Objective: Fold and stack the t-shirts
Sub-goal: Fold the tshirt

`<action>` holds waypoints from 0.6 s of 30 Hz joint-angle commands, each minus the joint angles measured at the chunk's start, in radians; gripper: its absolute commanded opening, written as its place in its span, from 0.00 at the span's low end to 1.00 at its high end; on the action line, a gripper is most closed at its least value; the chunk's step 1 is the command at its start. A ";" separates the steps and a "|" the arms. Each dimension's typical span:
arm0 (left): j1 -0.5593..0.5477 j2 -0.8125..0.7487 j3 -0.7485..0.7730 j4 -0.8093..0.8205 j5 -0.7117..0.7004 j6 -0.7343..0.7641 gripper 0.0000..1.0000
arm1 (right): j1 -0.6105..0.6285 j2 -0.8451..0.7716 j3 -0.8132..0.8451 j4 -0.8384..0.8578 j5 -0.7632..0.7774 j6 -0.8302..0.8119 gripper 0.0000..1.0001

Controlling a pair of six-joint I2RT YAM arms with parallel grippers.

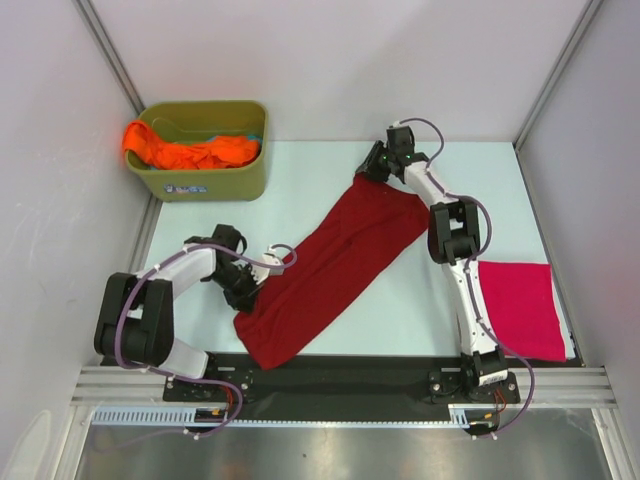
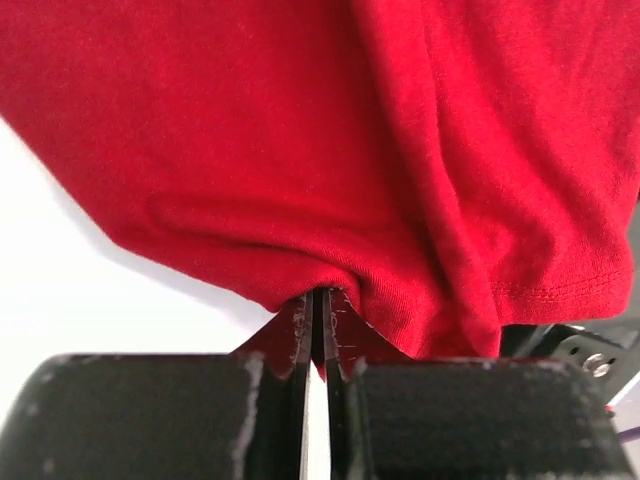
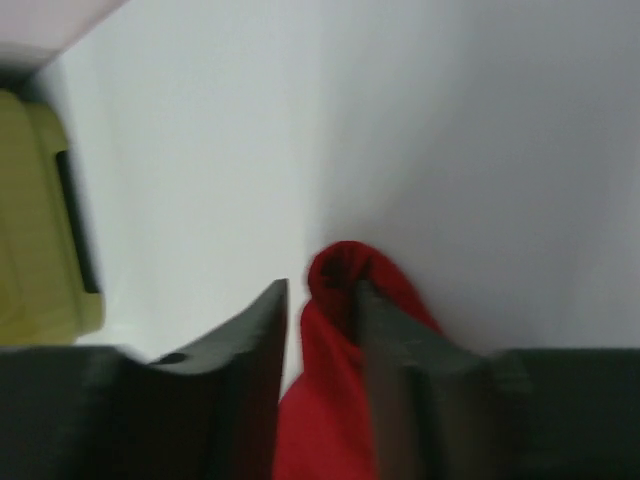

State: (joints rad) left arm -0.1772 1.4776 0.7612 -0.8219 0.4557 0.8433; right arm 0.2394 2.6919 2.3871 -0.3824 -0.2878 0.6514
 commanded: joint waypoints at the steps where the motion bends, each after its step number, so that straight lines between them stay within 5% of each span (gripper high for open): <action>1: -0.027 -0.017 -0.043 -0.054 0.106 -0.047 0.06 | -0.009 -0.030 0.050 0.065 -0.013 0.062 0.44; 2: -0.030 -0.023 -0.052 -0.056 0.103 -0.041 0.06 | -0.018 -0.047 0.047 0.053 -0.016 0.054 0.56; 6: -0.033 -0.051 -0.056 -0.052 0.100 -0.046 0.07 | -0.063 -0.215 -0.012 -0.015 0.010 -0.030 0.67; 8: -0.033 -0.057 -0.059 -0.051 0.100 -0.046 0.08 | -0.100 -0.295 -0.072 -0.076 0.071 -0.090 0.68; 13: -0.033 -0.069 -0.065 -0.031 0.095 -0.046 0.08 | -0.205 -0.594 -0.585 -0.055 0.185 -0.090 0.62; 18: -0.033 -0.046 -0.045 -0.042 0.113 -0.039 0.09 | -0.279 -0.682 -0.842 -0.044 0.199 -0.085 0.58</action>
State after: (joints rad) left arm -0.1993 1.4357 0.7124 -0.8337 0.5053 0.8085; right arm -0.0387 2.0033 1.6421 -0.4110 -0.1184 0.5858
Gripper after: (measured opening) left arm 0.092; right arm 0.587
